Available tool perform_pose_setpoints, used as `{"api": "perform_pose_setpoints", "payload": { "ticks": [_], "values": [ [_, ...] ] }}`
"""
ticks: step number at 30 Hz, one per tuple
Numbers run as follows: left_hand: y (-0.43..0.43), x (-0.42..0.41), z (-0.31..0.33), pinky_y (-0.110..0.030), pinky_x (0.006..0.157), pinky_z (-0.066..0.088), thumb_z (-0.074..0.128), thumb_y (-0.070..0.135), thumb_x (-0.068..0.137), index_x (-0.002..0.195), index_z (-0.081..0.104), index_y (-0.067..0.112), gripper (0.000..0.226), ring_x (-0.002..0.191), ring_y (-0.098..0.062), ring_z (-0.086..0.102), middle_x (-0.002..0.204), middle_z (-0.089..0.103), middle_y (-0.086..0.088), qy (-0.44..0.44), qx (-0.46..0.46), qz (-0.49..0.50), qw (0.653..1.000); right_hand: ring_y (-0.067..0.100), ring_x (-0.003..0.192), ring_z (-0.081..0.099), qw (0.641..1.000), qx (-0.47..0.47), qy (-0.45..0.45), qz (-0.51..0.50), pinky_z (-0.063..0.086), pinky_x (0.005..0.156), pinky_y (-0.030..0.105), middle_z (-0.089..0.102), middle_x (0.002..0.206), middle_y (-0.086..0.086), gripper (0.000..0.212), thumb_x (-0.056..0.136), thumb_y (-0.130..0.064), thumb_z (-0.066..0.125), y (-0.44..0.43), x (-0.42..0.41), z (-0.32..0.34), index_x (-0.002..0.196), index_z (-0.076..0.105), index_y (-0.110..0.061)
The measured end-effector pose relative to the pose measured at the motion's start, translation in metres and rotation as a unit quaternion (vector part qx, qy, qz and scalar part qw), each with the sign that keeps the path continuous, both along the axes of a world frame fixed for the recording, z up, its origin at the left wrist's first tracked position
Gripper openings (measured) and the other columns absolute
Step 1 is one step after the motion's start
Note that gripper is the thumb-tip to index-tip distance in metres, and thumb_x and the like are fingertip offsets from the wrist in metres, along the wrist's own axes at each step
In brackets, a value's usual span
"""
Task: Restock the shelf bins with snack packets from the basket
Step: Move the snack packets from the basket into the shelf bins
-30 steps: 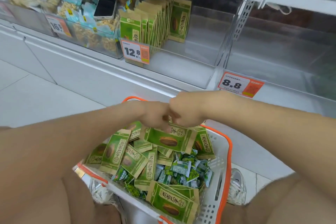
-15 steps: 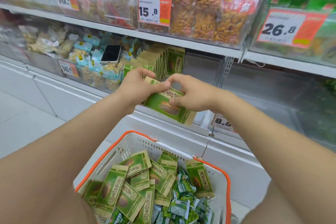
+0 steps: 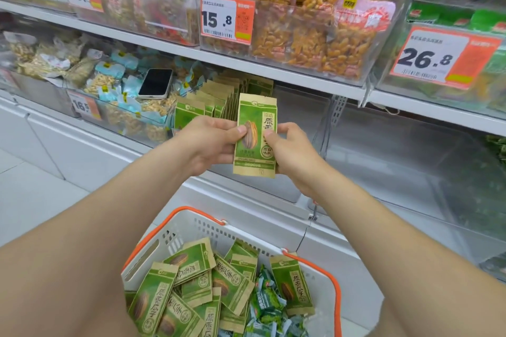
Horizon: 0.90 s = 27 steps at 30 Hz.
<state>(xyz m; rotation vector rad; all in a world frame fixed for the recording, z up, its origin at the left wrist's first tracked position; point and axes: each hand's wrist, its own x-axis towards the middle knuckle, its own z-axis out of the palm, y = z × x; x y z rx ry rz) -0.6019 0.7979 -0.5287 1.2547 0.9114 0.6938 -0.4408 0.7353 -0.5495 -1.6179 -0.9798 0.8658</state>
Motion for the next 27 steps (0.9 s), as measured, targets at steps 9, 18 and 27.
{"api": "perform_pose_setpoints", "payload": {
  "ticks": [9, 18, 27],
  "values": [
    [0.04, 0.0, -0.012, -0.044, 0.071, 0.063, 0.058, 0.047, 0.103, 0.077, 0.076, 0.016, 0.044, 0.07, -0.027, 0.074, 0.067, 0.074, -0.003, 0.287, 0.347, 0.13, 0.883, 0.03, 0.104, 0.072, 0.994, 0.041, 0.035, -0.097, 0.058, 0.093, 0.042, 0.075, 0.109, 0.009, 0.024, 0.101, -0.03, 0.062, 0.05, 0.009, -0.001, 0.114, 0.068, -0.012],
    [0.07, -0.004, -0.036, -0.047, 0.096, 0.04, 0.082, 0.04, 0.072, 0.114, 0.049, 0.023, 0.056, 0.113, -0.034, 0.041, 0.122, 0.043, -0.007, 0.43, 0.542, 0.21, 0.691, 0.031, 0.113, 0.061, 0.976, -0.066, -0.136, -0.159, 0.049, 0.083, 0.033, 0.06, 0.129, 0.01, 0.042, 0.101, -0.021, 0.062, 0.149, 0.029, -0.012, 0.139, 0.048, -0.01],
    [0.082, -0.001, -0.052, -0.047, 0.094, 0.034, 0.08, 0.034, 0.066, 0.12, 0.047, 0.019, 0.065, 0.112, -0.038, 0.042, 0.134, 0.041, -0.012, 0.448, 0.533, 0.219, 0.683, 0.031, 0.133, 0.055, 0.903, -0.144, -0.338, -0.222, 0.05, 0.1, 0.035, 0.057, 0.142, 0.013, 0.041, 0.102, -0.016, 0.06, 0.2, 0.04, -0.021, 0.14, 0.052, -0.004]
  ]
}}
